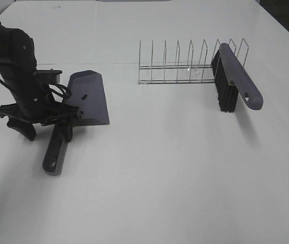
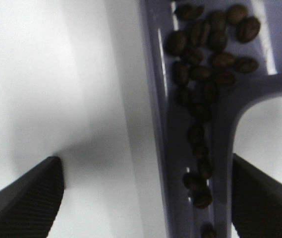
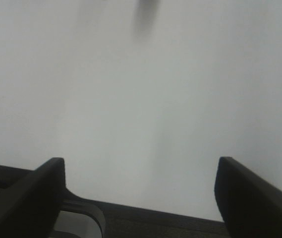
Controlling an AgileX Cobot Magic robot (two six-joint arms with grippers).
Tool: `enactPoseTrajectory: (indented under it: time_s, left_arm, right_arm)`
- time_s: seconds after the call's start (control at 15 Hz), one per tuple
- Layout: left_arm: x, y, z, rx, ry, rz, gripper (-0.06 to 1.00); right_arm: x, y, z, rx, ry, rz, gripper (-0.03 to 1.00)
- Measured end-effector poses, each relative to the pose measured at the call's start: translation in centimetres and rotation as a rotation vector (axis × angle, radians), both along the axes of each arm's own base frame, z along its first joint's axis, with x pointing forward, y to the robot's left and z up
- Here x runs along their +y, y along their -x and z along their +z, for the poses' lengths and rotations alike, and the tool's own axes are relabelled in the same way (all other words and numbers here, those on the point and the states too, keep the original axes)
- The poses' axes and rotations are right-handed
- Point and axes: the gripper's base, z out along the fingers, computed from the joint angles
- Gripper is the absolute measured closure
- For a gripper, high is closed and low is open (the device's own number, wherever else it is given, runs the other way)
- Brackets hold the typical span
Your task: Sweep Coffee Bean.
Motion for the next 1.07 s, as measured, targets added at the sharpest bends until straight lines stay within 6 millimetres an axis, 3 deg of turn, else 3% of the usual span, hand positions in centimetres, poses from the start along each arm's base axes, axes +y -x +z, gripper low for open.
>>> enactPoseTrajectory:
  time_s: [0.13,0.27,0.53,0.67,1.07]
  left_arm:
    - [0.2,0.4,0.7,0.014,-0.018,-0.011,0.16]
    - [0.4,0.7,3.2,-0.019,-0.016,-0.024,0.16]
    - [0.7,1.7,7.1,-0.031,-0.013,-0.069,0.16]
    - [1.0,2.9,9.7,-0.048,-0.009,-0.096,0.16]
    - [2.4,7.4,11.4,-0.062,-0.007,-0.100,0.16]
  right_arm:
    - [0.0,2.3,-2.2,-0.019,-0.018,-0.001,0.19]
    - [-0.1,4.8,-4.6,-0.051,-0.030,-0.002,0.20]
    - [-0.1,6.8,-3.9,-0.194,-0.058,0.000,0.20]
    - [-0.2,8.4,-4.6,-0.179,-0.057,0.009,0.20]
    - [-0.3,10.6,-4.2,-0.328,-0.067,0.018,0.20]
